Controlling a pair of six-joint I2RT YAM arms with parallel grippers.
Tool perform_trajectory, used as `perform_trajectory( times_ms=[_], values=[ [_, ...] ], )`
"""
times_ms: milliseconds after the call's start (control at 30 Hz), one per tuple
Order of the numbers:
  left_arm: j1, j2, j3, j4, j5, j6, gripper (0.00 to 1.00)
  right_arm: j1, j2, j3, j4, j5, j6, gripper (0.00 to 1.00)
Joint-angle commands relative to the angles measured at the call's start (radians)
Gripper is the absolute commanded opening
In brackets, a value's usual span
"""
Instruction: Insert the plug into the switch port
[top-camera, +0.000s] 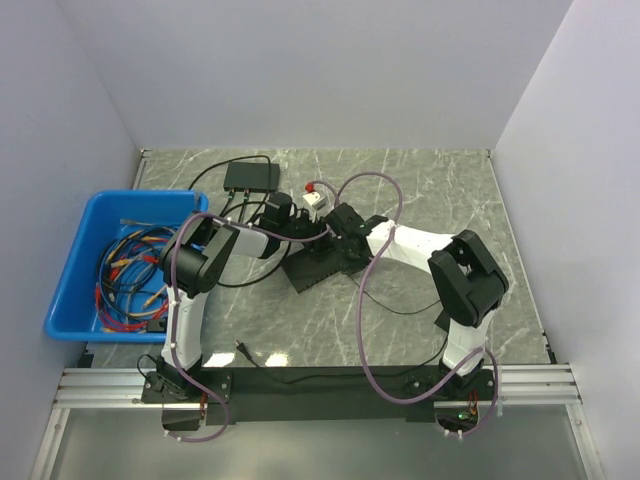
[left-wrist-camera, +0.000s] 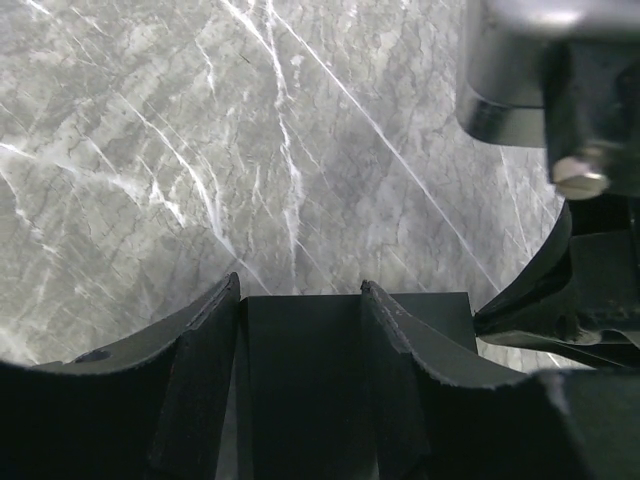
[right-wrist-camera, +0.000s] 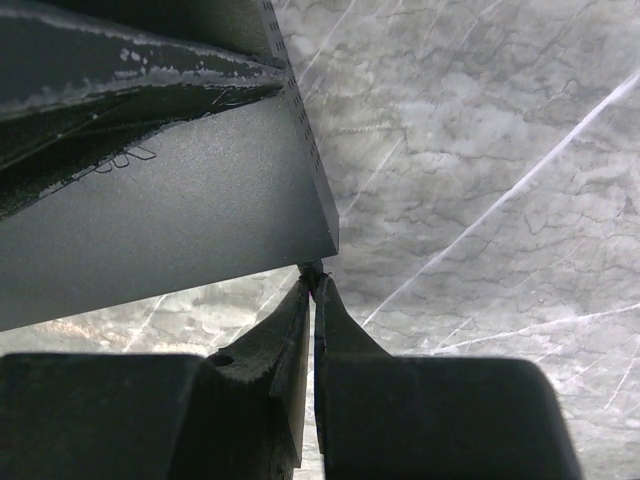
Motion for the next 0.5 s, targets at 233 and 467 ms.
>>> perform_trajectory(
  times_ms=[233,467],
  values=[
    [-0.073,0.097,-0.018,-0.296,0.183,0.055,0.52,-0.063,0.033,0.205,0.391,0.125,0.022,0.0],
    [-0.079,0.123,0.017,-0.346,0.18,0.07,0.52,-0.072,0.096,0.283,0.392,0.111,0.017,0.0]
  ],
)
